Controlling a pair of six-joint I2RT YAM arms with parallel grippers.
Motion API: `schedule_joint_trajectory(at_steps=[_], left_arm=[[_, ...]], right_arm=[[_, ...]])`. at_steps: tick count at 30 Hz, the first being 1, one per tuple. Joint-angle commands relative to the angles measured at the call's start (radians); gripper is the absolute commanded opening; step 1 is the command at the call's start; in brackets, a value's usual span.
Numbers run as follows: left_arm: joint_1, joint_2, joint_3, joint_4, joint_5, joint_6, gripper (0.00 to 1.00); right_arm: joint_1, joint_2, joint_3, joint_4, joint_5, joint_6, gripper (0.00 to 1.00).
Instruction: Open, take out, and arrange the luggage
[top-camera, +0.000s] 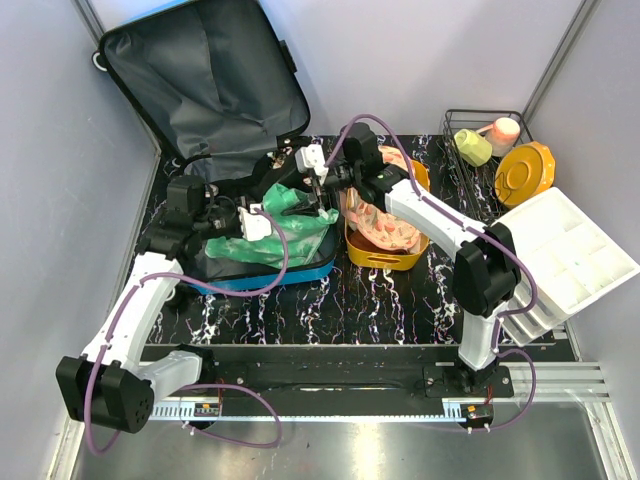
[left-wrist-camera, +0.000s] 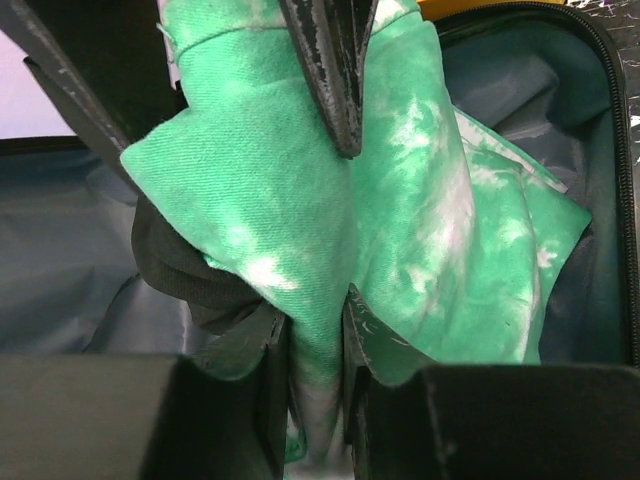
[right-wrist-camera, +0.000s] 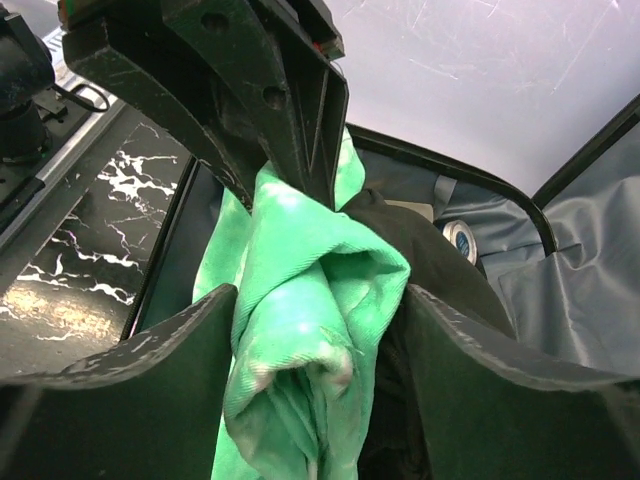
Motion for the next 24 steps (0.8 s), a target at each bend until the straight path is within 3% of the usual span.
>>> schedule_joint_trajectory(at_steps=[1, 3, 4, 7, 8, 11, 15, 21, 24], left_arm=[[-0.006, -0.014, 0.020, 0.134, 0.034, -0.018, 0.01], [-0.008, -0.022, 0.011, 0.150, 0.025, -0.047, 0.12], [-0.006, -0.022, 0.009, 0.157, 0.017, -0.061, 0.36], [-0.005, -0.020, 0.014, 0.149, -0.038, -0.133, 0.80], [-0.002, -0.022, 0.014, 0.149, -0.050, -0.156, 0.83], [0.046, -0.038, 0.011, 0.128, -0.018, -0.233, 0.93], [0.077, -0.045, 0.024, 0.074, 0.060, -0.309, 0.99], [0.077, 0.017, 0.086, -0.026, 0.160, -0.385, 0.95], [0.092, 0.027, 0.078, -0.017, 0.134, -0.458, 0.91]], right_arm=[[0.014, 0.006, 0.025, -0.031, 0.015, -0.046, 0.68], [0.017, 0.016, 0.033, -0.042, 0.027, -0.052, 0.57], [0.016, 0.019, 0.045, -0.047, 0.030, -0.054, 0.43], [0.016, 0.013, 0.041, -0.047, 0.058, -0.073, 0.15], [0.016, 0.006, 0.036, -0.041, 0.069, -0.083, 0.00], [0.016, -0.003, 0.022, -0.033, 0.096, -0.096, 0.00], [0.016, -0.018, 0.001, 0.005, 0.102, -0.087, 0.00], [0.014, -0.041, -0.037, 0.108, 0.105, -0.066, 0.00], [0.014, -0.053, -0.059, 0.145, 0.116, -0.067, 0.00]])
